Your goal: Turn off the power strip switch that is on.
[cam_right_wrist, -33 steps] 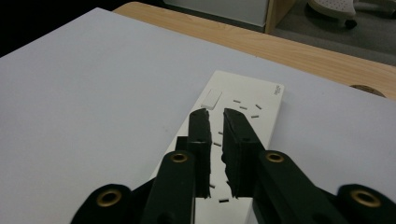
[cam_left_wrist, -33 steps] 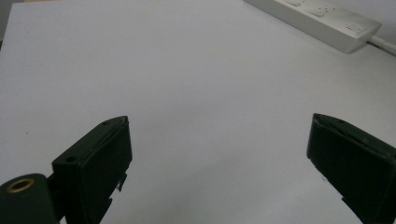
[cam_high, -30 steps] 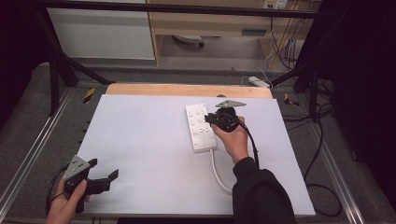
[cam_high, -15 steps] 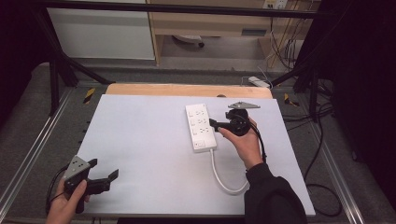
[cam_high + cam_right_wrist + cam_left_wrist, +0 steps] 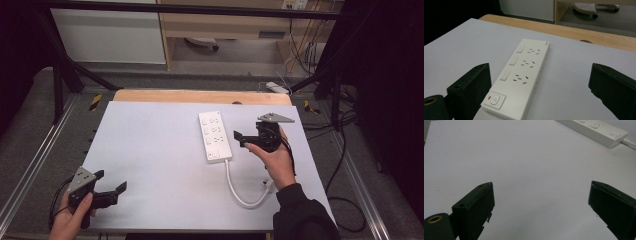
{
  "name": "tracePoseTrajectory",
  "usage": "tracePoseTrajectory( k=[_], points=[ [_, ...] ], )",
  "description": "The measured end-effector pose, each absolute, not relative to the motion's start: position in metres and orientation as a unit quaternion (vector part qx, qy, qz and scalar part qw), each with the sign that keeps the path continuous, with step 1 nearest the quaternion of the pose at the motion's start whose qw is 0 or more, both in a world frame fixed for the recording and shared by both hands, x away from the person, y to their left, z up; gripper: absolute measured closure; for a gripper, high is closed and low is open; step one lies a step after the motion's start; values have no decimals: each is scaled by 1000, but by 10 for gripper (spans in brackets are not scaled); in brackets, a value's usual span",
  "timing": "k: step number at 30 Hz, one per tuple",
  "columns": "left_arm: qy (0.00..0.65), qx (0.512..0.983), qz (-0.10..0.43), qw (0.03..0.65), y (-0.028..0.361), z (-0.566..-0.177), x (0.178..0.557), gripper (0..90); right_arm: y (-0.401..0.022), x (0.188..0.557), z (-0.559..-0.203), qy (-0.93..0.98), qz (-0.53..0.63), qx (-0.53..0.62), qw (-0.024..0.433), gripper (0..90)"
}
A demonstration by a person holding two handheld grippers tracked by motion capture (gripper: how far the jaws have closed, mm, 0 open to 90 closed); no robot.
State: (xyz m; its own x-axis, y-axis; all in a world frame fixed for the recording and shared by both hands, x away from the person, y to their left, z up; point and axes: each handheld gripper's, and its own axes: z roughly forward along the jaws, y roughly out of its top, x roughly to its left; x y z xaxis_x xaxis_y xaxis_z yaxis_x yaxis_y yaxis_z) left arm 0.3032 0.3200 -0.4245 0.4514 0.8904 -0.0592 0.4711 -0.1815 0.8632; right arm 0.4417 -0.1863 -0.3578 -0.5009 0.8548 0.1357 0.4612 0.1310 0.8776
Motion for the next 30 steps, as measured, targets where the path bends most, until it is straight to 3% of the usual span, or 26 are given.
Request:
tracePoseTrajectory(
  k=[30],
  points=[
    [467,730,241,437,320,-425,302,66,-262,356,-382,703,489,447,258,37]
  ],
)
